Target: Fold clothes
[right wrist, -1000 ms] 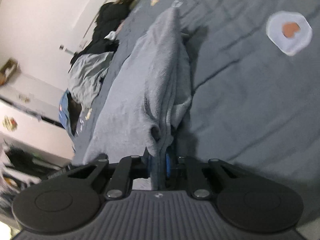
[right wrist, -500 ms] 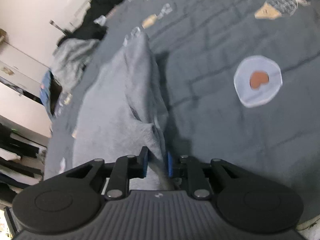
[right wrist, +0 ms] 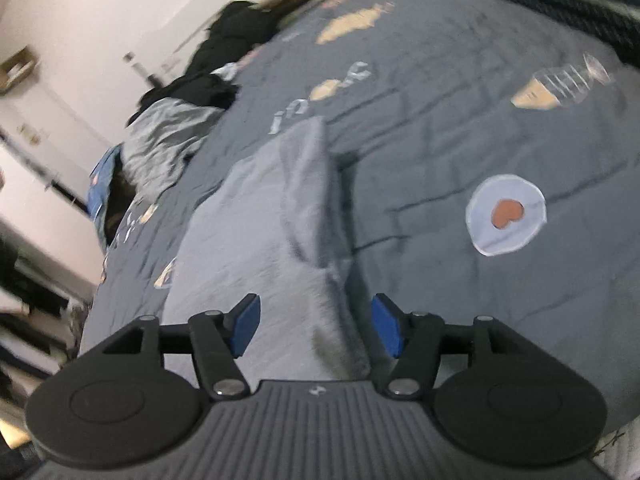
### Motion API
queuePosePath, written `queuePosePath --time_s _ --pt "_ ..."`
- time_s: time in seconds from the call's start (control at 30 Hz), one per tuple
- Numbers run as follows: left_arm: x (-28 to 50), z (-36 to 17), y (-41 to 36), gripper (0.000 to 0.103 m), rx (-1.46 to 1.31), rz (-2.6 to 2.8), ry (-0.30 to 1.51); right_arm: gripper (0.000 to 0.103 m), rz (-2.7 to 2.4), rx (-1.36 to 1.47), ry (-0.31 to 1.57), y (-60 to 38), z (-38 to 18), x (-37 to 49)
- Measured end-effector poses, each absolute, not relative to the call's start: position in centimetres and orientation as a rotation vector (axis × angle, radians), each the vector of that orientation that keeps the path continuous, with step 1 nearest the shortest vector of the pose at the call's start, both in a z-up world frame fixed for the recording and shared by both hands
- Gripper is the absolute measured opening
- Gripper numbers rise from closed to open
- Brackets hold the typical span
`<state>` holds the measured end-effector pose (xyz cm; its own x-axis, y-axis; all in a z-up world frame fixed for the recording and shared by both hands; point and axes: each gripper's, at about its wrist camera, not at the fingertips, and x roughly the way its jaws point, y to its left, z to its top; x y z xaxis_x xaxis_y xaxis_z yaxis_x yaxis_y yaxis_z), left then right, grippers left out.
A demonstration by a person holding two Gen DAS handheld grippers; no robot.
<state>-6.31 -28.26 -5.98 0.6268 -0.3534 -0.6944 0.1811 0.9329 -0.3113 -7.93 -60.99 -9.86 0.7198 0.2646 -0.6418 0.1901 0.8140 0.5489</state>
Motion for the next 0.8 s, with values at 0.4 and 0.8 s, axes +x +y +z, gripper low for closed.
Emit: queuePosePath --time_s 0.4,0.8 --pt "-10.7 2.8 -30.5 0.063 0.013 -0.305 0.697 0.065 0.111 0.424 0.708 -56.9 -3.0 -12.2" --pt "-10.9 5.1 -31.7 0.063 0.045 -0.334 0.688 0.071 0.08 0.379 0.709 -56.1 1.8 -14.6"
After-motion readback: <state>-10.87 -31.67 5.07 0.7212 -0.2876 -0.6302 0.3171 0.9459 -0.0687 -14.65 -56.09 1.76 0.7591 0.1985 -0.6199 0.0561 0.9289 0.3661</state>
